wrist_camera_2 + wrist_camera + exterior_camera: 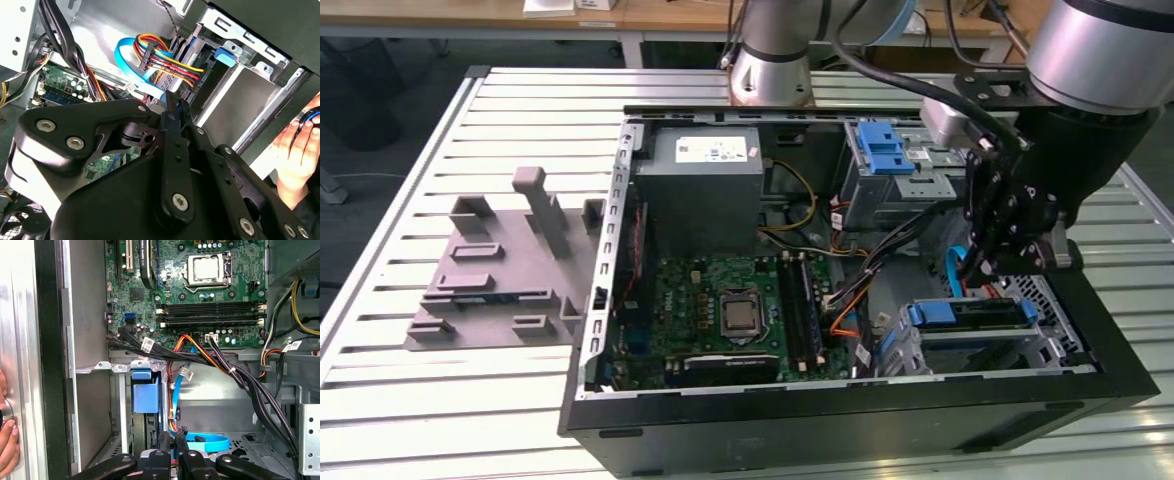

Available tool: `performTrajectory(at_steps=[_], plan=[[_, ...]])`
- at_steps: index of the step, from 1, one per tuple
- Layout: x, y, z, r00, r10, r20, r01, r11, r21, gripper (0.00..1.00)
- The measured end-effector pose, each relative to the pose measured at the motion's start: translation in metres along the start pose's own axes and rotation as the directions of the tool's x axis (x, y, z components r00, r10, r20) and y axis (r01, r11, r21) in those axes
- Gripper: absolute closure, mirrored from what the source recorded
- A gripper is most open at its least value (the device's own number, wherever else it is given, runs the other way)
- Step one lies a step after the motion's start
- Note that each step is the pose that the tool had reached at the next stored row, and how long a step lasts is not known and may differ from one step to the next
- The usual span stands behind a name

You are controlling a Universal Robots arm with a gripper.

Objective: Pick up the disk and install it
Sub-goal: 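Insert the second disk wire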

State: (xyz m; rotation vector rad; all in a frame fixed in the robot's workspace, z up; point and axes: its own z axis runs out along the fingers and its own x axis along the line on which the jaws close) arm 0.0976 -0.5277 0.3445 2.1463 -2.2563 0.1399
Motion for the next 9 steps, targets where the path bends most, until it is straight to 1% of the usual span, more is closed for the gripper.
performTrajectory(at_steps=[3, 5, 8, 9], plan=[[0.0011, 0.0000, 0.0015, 1.0000, 0.000, 0.0019, 0.000, 1.0000, -0.0001, 0.84], [0.0028, 0.0000, 0.0027, 1.0000, 0.000, 0.0048, 0.000, 1.0000, -0.0002, 0.84], [0.0065, -0.0001, 0.0049, 0.9999, 0.001, 0.0147, -0.001, 1.0000, -0.0001, 0.84], [0.0080, -0.0001, 0.0057, 0.9999, 0.001, 0.0167, -0.001, 1.0000, 0.0000, 0.84]])
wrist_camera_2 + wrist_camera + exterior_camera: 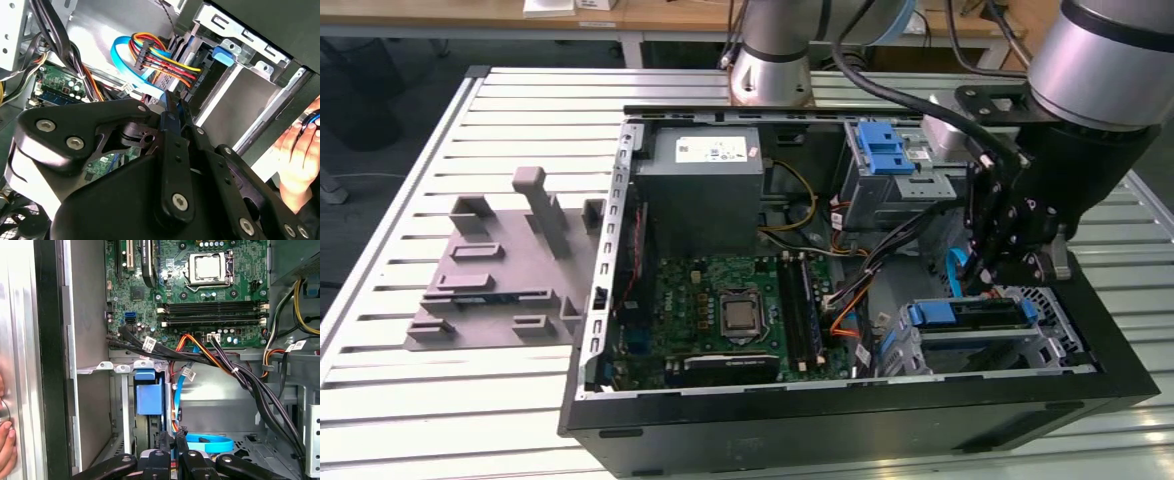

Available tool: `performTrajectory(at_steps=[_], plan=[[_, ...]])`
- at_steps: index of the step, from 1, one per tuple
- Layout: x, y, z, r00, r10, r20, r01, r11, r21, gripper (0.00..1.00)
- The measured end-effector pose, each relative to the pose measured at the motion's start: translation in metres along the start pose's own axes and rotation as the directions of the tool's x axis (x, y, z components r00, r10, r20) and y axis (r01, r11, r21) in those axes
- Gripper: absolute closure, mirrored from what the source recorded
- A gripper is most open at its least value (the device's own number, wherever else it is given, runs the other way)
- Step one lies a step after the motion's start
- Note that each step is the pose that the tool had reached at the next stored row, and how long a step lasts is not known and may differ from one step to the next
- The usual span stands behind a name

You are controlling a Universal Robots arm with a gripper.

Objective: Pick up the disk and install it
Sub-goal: 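Insert the second disk wire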

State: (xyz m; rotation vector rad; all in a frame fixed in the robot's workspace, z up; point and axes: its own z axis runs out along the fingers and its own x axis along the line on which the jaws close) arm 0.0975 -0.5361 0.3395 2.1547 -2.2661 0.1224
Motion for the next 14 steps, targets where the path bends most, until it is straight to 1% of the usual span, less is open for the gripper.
performTrajectory(at_steps=[2, 5, 6, 11, 14], plan=[[0.0024, 0.0000, 0.0015, 1.0000, 0.000, 0.0059, 0.000, 1.0000, 0.0002, 0.84], [0.0052, -0.0001, 0.0031, 0.9998, 0.001, 0.0190, -0.001, 1.0000, 0.0002, 0.84], [0.0057, -0.0001, 0.0034, 0.9998, 0.001, 0.0218, -0.001, 1.0000, 0.0002, 0.84], [0.0073, -0.0002, 0.0040, 0.9996, 0.001, 0.0283, -0.001, 1.0000, -0.0001, 0.84], [0.0107, -0.0003, 0.0043, 0.9995, 0.001, 0.0303, -0.001, 1.0000, -0.0002, 0.84]])
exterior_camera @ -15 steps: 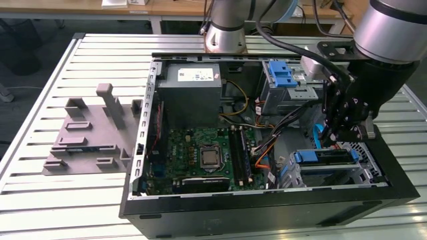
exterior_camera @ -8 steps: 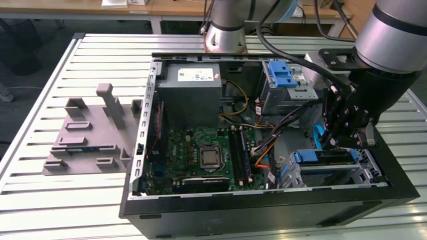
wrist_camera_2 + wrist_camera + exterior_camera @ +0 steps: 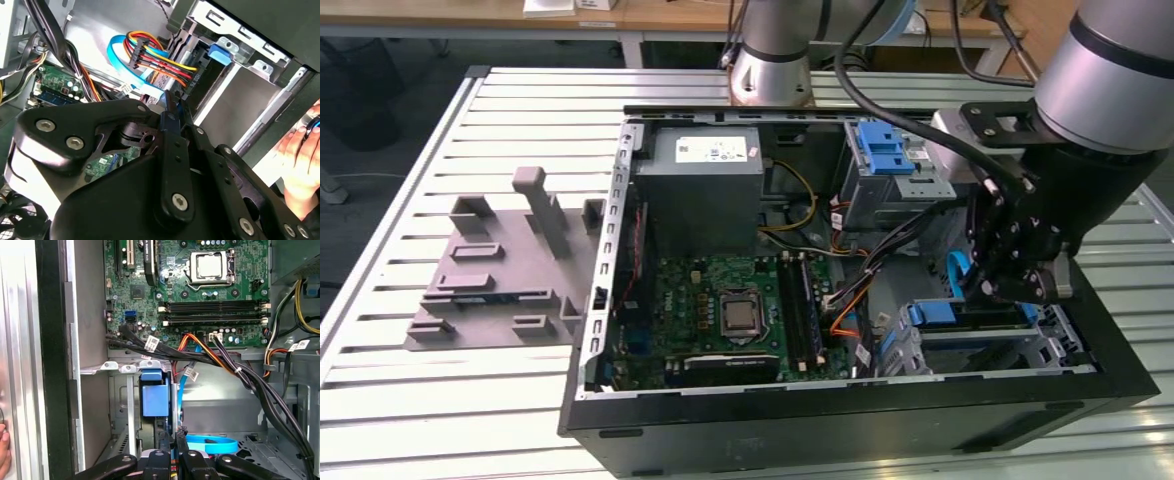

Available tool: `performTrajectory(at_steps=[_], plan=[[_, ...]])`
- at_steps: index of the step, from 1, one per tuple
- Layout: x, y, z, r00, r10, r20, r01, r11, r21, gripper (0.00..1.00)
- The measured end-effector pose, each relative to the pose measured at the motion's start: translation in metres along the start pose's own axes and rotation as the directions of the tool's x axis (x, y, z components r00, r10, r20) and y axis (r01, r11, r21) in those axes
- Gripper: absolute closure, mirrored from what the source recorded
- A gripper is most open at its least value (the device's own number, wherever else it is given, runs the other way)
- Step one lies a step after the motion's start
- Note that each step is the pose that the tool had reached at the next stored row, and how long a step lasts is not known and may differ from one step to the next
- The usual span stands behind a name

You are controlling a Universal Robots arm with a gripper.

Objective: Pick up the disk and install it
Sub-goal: 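Insert the second disk wire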

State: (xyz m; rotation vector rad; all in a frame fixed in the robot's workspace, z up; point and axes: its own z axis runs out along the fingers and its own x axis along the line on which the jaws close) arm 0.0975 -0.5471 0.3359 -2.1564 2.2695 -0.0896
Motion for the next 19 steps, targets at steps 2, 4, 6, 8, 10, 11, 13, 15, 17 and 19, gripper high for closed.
performTrajectory(at_steps=[2, 4, 6, 8, 10, 11, 13, 15, 17, 19], plan=[[0.0024, -0.0001, 0.0003, 1.0000, 0.000, 0.0031, 0.000, 1.0000, -0.0002, 0.84], [0.0033, -0.0002, 0.0004, 1.0000, 0.000, 0.0064, 0.000, 1.0000, -0.0003, 0.84], [0.0033, -0.0001, 0.0004, 1.0000, 0.000, 0.0065, 0.000, 1.0000, -0.0003, 0.84], [0.0032, -0.0003, 0.0005, 1.0000, -0.001, 0.0066, 0.001, 1.0000, -0.0003, 0.84], [0.0033, -0.0006, 0.0006, 1.0000, -0.001, 0.0065, 0.001, 1.0000, -0.0003, 0.84], [0.0033, -0.0009, 0.0007, 1.0000, -0.001, 0.0066, 0.001, 1.0000, -0.0003, 0.84], [0.0033, -0.0016, 0.0008, 1.0000, -0.001, 0.0066, 0.001, 1.0000, -0.0003, 0.84], [0.0034, -0.0019, 0.0009, 1.0000, -0.001, 0.0065, 0.001, 1.0000, -0.0003, 0.84], [0.0036, -0.0020, 0.0012, 1.0000, -0.001, 0.0066, 0.001, 1.0000, -0.0003, 0.84], [0.0041, -0.0020, 0.0021, 1.0000, -0.001, 0.0067, 0.001, 1.0000, -0.0003, 0.84]])
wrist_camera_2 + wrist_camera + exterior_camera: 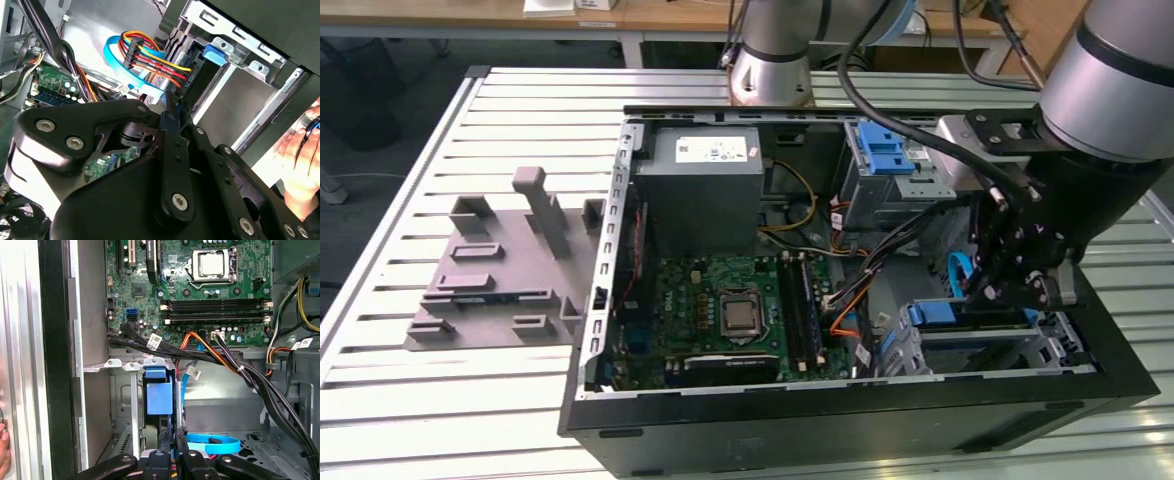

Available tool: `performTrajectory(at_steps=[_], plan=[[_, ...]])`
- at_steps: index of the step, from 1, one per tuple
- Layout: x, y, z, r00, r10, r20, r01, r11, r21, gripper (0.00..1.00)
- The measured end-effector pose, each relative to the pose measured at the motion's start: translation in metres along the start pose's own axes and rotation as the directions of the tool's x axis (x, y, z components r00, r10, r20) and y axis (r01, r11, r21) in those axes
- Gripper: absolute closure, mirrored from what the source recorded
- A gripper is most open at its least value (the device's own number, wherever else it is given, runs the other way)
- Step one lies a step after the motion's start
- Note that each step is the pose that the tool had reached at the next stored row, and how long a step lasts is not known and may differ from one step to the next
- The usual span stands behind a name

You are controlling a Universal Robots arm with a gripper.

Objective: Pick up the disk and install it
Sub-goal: 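Insert the second disk wire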

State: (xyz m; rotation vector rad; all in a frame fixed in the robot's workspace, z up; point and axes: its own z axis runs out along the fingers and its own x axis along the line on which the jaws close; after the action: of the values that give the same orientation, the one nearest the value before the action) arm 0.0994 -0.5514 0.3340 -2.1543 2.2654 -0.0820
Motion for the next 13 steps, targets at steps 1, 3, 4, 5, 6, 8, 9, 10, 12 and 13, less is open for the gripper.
performTrajectory(at_steps=[1, 3, 4, 5, 6, 8, 9, 10, 12, 13], plan=[[0.0001, 0.0000, 0.0003, 1.0000, 0.000, -0.0002, 0.000, 1.0000, 0.0000, 0.84], [0.0002, 0.0000, 0.0007, 1.0000, 0.000, -0.0003, 0.000, 1.0000, -0.0001, 0.84], [0.0002, 0.0000, 0.0010, 1.0000, 0.000, -0.0002, 0.000, 1.0000, -0.0001, 0.84], [0.0003, 0.0000, 0.0012, 1.0000, 0.000, -0.0001, 0.000, 1.0000, 0.0000, 0.84], [0.0002, 0.0001, 0.0015, 1.0000, 0.000, -0.0001, 0.000, 1.0000, -0.0001, 0.84], [0.0003, 0.0001, 0.0019, 1.0000, 0.000, -0.0001, 0.000, 1.0000, -0.0001, 0.84], [0.0002, 0.0001, 0.0021, 1.0000, 0.000, -0.0001, 0.000, 1.0000, 0.0000, 0.84], [0.0002, 0.0001, 0.0021, 1.0000, 0.000, -0.0001, 0.000, 1.0000, -0.0001, 0.84], [0.0002, 0.0001, 0.0021, 1.0000, 0.000, -0.0001, 0.000, 1.0000, 0.0000, 0.84], [0.0002, 0.0001, 0.0022, 1.0000, 0.000, 0.0000, 0.000, 1.0000, -0.0001, 0.84]])
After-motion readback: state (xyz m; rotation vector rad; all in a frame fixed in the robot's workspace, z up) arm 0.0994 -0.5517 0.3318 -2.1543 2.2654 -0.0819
